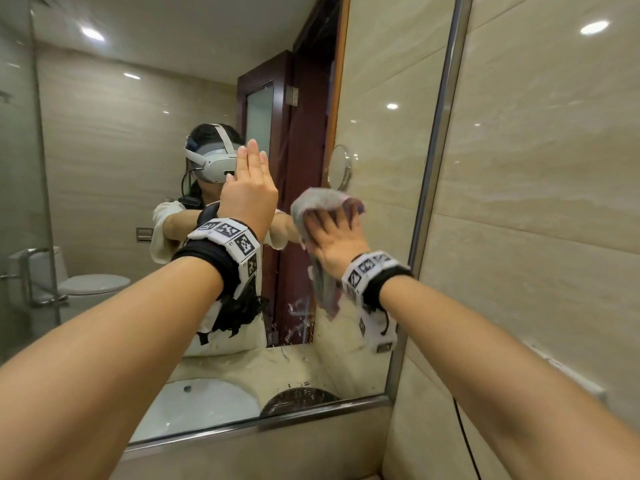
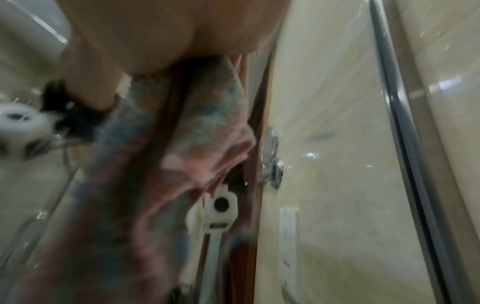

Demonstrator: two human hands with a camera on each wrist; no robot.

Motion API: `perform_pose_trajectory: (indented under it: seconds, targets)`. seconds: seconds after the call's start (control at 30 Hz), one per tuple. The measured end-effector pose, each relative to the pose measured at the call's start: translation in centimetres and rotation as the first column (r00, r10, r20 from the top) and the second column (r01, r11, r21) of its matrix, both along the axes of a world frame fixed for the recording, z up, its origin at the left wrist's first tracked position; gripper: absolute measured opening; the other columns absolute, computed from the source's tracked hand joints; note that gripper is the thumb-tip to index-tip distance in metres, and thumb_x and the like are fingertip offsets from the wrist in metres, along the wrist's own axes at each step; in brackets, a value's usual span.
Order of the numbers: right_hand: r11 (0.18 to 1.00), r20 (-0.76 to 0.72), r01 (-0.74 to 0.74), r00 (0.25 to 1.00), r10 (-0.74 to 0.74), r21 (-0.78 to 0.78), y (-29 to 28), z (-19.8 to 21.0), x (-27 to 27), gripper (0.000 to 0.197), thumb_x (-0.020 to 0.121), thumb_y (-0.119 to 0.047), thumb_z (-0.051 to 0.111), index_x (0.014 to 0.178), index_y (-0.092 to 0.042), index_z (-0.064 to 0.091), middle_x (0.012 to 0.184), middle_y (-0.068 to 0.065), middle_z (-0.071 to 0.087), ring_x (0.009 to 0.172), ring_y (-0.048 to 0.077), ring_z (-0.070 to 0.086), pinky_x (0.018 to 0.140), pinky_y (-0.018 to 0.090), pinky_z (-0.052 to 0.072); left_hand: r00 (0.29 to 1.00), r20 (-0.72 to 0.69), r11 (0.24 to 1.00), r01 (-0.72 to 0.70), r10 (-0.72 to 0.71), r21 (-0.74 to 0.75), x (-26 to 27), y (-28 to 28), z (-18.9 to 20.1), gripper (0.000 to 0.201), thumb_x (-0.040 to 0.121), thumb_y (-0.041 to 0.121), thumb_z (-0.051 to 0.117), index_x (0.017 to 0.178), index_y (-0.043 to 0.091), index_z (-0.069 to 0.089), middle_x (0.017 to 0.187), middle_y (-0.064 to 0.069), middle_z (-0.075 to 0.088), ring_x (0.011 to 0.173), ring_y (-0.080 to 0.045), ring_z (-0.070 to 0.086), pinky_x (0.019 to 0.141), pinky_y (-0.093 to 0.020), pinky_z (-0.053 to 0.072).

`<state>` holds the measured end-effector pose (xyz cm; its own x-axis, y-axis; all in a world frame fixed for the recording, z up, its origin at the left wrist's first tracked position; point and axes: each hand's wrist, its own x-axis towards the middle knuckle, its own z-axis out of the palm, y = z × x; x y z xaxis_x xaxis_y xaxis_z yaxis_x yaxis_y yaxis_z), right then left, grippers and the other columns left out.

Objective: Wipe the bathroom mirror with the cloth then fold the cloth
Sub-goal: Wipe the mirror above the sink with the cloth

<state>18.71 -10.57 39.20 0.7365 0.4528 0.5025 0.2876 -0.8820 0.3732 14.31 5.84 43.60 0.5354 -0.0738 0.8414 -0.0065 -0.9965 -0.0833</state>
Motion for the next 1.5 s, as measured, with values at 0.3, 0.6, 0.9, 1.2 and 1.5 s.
perform_pose_trajectory:
  seconds: [0.3, 0.6, 0.9, 1.2, 1.5]
  targets:
    - [0.596, -0.155, 0.187, 0.982, -0.105, 0.781, -0.1, 6.9, 1.1, 0.067, 0.099, -0.048, 0.022, 0.149, -0.019, -0.01, 0.159, 0.002, -0.009, 0.145, 0.031, -0.01, 0.115, 0.053, -0.006, 0.995, -0.054, 0.993, -0.08, 0.085, 0.09, 0.2, 0.5, 0.0, 0.052, 0.095, -0.012, 0.026, 0.144, -0.01, 0.01, 0.152, -0.031, 0.01, 0.142, -0.04, 0.016, 0.099, -0.049, 0.042]
    - [0.519, -0.332, 0.388, 0.921, -0.202, 0.762, -4.9, -5.8, 2.2, 0.074, 0.098, -0.047, 0.026, 0.148, -0.007, -0.009, 0.158, 0.012, -0.008, 0.144, 0.035, -0.004, 0.117, 0.048, 0.0, 0.999, 0.022, 0.999, 0.041, -0.041, -0.023, 0.6, 0.5, -1.6, 0.053, 0.096, -0.006, 0.027, 0.146, -0.005, 0.009, 0.155, -0.024, 0.005, 0.144, -0.037, 0.009, 0.11, -0.05, 0.029]
    - [0.574, -0.289, 0.385, 0.923, -0.256, 0.722, -4.8, -6.4, 0.8, 0.07, 0.098, -0.046, 0.026, 0.149, -0.004, 0.002, 0.157, 0.017, 0.003, 0.143, 0.037, 0.007, 0.116, 0.05, 0.009, 0.979, -0.009, 0.97, 0.201, -0.202, 0.134, 0.0, 2.6, -11.5, 0.063, 0.082, 0.008, 0.013, 0.14, -0.006, 0.034, 0.148, -0.023, 0.033, 0.137, -0.039, 0.03, 0.108, -0.052, 0.029]
    - [0.99, 0.008, 0.084, 0.996, -0.085, 0.117, -0.9, -2.6, 0.0, 0.061, 0.1, -0.039, 0.024, 0.15, -0.014, -0.001, 0.158, 0.011, -0.001, 0.144, 0.038, -0.005, 0.115, 0.05, -0.009, 0.972, 0.022, 0.963, 0.226, -0.232, 0.143, 0.4, 2.6, -11.7, 0.055, 0.084, 0.004, 0.021, 0.129, -0.009, 0.048, 0.138, -0.025, 0.046, 0.126, -0.042, 0.046, 0.096, -0.053, 0.043]
    - [0.937, -0.144, -0.129, 0.986, 0.086, -0.324, -1.9, -17.5, 0.6, 0.054, 0.079, -0.041, 0.038, 0.13, -0.025, 0.05, 0.124, 0.005, 0.063, 0.123, 0.039, 0.031, 0.109, 0.056, 0.011, 0.973, 0.136, 0.968, 0.158, -0.187, 0.197, 0.8, 2.1, -12.0, 0.047, 0.087, -0.001, 0.029, 0.127, -0.006, 0.052, 0.137, -0.02, 0.05, 0.124, -0.036, 0.05, 0.093, -0.042, 0.049]
